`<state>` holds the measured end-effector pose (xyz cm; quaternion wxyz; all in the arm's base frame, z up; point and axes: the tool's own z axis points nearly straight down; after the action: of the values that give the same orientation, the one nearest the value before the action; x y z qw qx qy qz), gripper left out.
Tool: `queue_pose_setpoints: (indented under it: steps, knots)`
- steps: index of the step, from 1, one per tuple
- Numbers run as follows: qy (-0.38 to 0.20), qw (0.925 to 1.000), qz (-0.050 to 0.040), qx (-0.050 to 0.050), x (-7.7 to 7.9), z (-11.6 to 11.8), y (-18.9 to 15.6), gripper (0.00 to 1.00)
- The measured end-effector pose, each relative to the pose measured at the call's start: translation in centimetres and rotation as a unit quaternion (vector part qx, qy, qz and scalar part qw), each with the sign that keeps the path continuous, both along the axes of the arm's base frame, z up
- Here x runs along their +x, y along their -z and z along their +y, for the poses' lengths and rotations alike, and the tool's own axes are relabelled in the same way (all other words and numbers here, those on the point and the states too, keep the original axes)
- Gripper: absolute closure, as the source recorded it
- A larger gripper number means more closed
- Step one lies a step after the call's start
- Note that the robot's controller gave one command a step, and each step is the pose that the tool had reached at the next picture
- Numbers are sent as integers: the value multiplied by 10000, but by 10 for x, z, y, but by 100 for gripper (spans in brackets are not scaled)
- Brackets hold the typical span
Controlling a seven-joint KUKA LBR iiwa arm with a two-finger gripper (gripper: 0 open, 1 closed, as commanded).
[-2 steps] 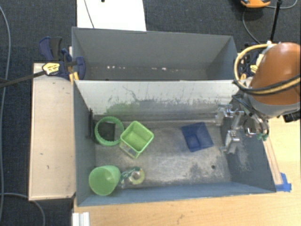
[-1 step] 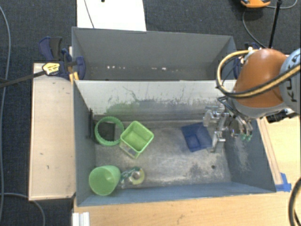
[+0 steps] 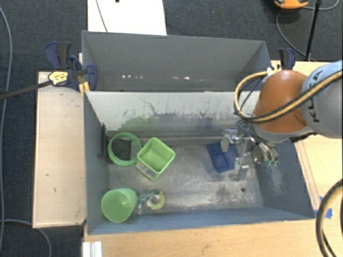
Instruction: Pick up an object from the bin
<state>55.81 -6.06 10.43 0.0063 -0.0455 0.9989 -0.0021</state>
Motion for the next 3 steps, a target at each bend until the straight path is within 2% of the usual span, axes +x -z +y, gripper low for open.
queue_pose_setpoints:
  steps: [1,2,3]
  knots:
    - [-31,10000,-5,36,32,17,33,100]
    - [-35,10000,-5,36,32,17,33,100]
    - [-52,10000,29,39,26,17,-12,100]
